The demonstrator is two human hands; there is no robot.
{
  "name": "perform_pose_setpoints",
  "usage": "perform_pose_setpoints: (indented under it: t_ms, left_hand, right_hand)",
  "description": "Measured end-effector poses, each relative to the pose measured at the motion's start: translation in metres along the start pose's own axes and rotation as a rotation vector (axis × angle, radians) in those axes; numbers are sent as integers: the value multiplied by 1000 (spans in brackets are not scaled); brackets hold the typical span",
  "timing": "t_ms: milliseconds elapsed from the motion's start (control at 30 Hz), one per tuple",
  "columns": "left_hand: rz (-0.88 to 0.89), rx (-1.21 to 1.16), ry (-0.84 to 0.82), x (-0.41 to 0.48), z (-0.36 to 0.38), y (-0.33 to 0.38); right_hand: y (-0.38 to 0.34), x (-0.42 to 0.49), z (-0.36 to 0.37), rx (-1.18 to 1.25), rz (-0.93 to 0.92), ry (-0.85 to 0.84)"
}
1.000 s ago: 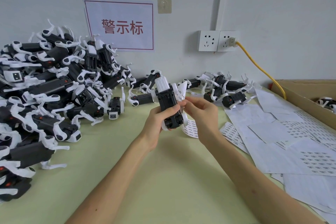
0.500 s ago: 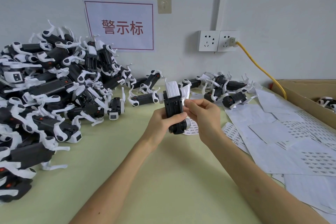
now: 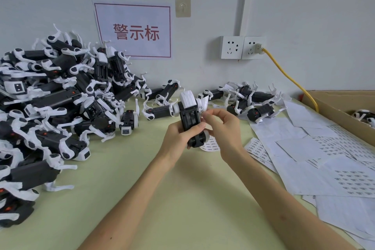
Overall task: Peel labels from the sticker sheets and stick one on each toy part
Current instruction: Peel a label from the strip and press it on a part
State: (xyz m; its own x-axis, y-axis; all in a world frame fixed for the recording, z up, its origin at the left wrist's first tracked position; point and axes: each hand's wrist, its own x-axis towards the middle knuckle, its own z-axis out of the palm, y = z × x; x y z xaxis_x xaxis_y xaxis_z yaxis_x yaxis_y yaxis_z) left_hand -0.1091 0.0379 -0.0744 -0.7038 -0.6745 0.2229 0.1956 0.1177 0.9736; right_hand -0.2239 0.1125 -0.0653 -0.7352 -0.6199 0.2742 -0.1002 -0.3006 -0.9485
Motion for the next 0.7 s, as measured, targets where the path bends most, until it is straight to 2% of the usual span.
perform_pose_setpoints:
  t_ms: [100,267,367,500,700]
  left_hand:
    - [-61,-34,97,5,0,-2]
    - [-197,-150,490,16,-18,-9]
    - [-172,-242,658,18,-31,-9]
    - [-114,-250,691,21,-34,-6]
    - [-213,-233,640,23,-27,-6]
  right_hand:
    - [-1,2,-1,-6,0,-4]
    - [-4,4,-5,94,47,-1]
    - [-5,3,-3,112,48,-12]
    - [-3,2,-2,123,63,-72]
    - [-5,-1,0,51,89,-120]
